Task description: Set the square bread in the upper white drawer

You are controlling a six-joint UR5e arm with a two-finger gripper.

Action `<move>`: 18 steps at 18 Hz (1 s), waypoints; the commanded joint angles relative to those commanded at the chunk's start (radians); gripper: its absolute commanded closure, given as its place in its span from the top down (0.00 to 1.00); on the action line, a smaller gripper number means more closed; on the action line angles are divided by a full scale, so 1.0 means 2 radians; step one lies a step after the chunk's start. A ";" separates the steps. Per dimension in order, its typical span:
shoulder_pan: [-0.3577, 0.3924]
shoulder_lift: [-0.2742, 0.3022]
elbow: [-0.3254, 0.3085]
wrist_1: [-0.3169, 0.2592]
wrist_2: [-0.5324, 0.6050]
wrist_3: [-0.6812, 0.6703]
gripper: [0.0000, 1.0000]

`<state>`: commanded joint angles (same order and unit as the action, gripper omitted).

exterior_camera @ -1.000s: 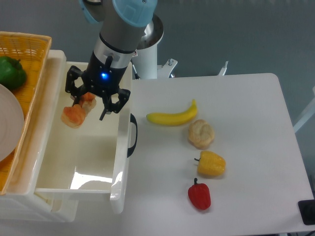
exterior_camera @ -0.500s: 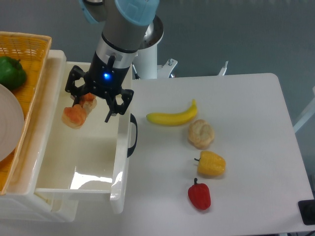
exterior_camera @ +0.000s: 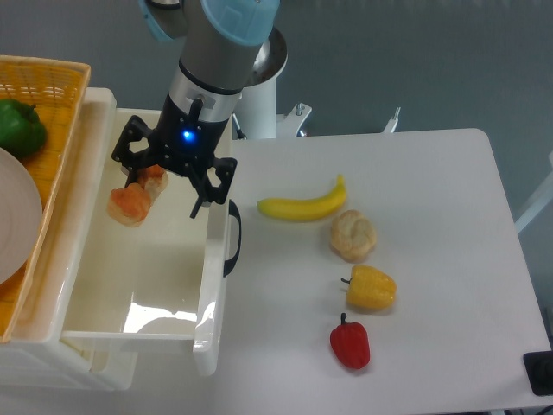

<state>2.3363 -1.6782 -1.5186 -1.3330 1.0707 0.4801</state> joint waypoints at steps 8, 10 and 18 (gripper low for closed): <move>0.018 0.002 0.002 0.012 0.005 0.002 1.00; 0.018 0.005 -0.002 0.018 0.018 0.002 1.00; 0.014 0.005 -0.006 0.038 0.039 0.000 1.00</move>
<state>2.3639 -1.6690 -1.5309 -1.2579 1.1490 0.4801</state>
